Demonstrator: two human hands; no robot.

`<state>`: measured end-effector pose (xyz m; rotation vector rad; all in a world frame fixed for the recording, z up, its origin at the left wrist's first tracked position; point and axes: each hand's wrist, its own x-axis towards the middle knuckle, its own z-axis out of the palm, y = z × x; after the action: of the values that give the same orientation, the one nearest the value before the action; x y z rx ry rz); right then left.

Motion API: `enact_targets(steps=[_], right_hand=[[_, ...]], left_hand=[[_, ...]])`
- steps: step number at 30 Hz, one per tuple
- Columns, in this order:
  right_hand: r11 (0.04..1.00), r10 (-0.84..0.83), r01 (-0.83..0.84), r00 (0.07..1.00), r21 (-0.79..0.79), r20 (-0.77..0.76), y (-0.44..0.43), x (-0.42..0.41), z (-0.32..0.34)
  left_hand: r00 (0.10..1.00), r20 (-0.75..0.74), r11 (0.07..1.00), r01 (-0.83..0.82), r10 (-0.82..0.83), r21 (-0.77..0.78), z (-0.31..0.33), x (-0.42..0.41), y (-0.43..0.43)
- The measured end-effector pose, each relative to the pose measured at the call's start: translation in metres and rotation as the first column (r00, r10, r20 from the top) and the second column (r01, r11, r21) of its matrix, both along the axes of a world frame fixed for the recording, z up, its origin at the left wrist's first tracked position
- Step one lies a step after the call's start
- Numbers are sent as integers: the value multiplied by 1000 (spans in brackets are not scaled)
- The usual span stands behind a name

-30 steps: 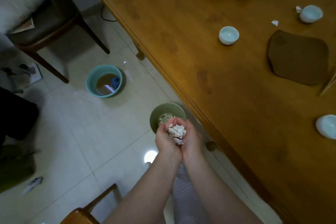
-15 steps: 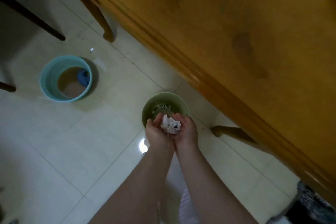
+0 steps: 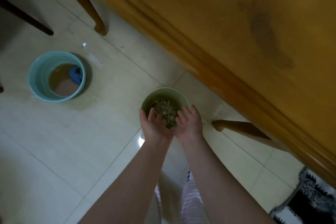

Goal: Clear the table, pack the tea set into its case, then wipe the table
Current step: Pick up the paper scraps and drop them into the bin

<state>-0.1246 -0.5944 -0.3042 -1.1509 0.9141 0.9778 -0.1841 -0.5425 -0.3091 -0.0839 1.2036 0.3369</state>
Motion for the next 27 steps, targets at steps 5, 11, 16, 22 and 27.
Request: enact_targets(steps=[5, 11, 16, 22, 27], right_hand=[[998, 16, -16, 1000, 66, 11, 1, -5, 50], [978, 92, -104, 993, 180, 74, 5, -22, 126], [951, 181, -218, 968, 221, 173, -9, -30, 183], [892, 181, -280, 940, 354, 289, -53, -25, 254], [868, 197, -351, 893, 351, 404, -107, -1, 288]], left_hand=[[1000, 20, 999, 16, -17, 30, 48, 0, 11], [997, 75, 994, 11, -20, 109, 122, -10, 12], [995, 86, 981, 35, -52, 189, 182, -18, -5], [991, 135, 959, -40, 2, 282, 257, -18, -45], [988, 150, 930, -91, 39, 357, 304, -5, -97]])
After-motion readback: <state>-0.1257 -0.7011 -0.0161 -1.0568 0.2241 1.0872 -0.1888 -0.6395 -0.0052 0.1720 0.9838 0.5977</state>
